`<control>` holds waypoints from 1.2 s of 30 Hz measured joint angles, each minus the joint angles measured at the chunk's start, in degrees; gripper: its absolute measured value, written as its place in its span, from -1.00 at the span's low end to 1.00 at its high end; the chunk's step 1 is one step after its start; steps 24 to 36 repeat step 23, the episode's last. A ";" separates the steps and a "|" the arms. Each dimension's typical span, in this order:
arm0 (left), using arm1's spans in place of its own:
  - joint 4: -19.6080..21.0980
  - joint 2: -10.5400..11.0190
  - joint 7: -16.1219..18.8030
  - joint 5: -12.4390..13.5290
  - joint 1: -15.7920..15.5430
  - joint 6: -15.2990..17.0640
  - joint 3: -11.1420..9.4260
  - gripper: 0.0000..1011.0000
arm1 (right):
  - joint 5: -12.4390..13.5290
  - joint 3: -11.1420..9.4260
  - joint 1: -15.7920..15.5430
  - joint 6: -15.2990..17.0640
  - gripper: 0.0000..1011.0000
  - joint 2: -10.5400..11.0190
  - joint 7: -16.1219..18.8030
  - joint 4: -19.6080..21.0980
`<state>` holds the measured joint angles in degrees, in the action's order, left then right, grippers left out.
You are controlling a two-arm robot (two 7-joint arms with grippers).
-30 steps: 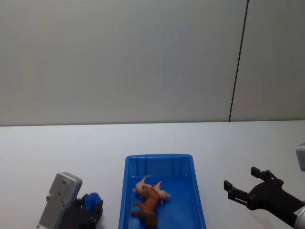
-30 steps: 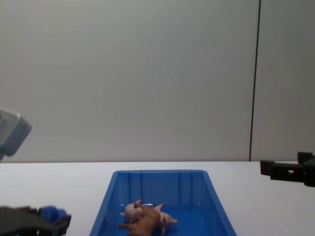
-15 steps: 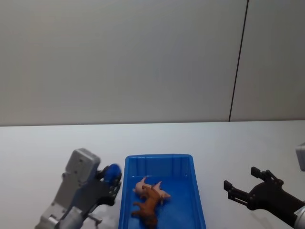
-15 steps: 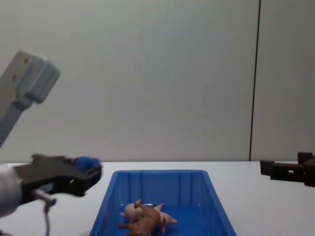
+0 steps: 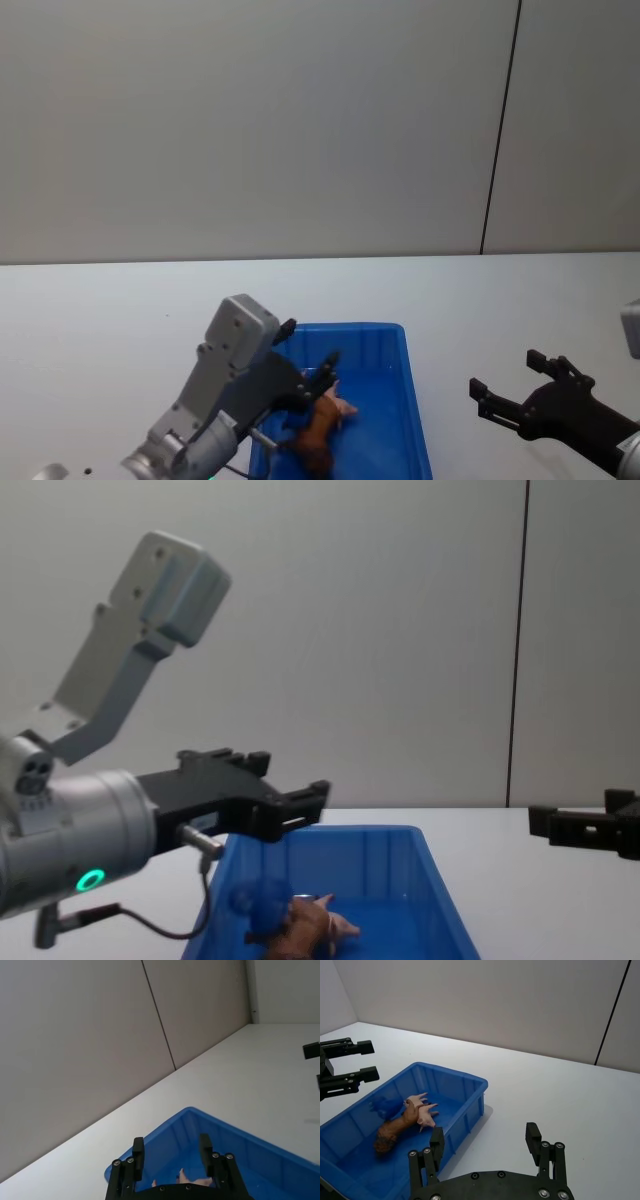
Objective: Pick up the two dolls from the table and place them into the box.
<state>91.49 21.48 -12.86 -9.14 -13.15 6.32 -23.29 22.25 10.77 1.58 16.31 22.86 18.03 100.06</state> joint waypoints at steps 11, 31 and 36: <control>-0.71 -1.50 -2.47 1.03 -1.02 -2.92 -0.84 0.92 | 0.00 0.00 0.00 0.00 0.98 0.00 0.00 0.00; 0.13 -1.03 -2.84 0.81 -0.48 -5.93 -0.64 0.98 | 0.00 0.00 0.00 0.00 0.98 0.00 0.00 0.00; 0.13 -1.03 -2.84 0.81 -0.48 -5.93 -0.64 0.98 | 0.00 0.00 0.00 0.00 0.98 0.00 0.00 0.00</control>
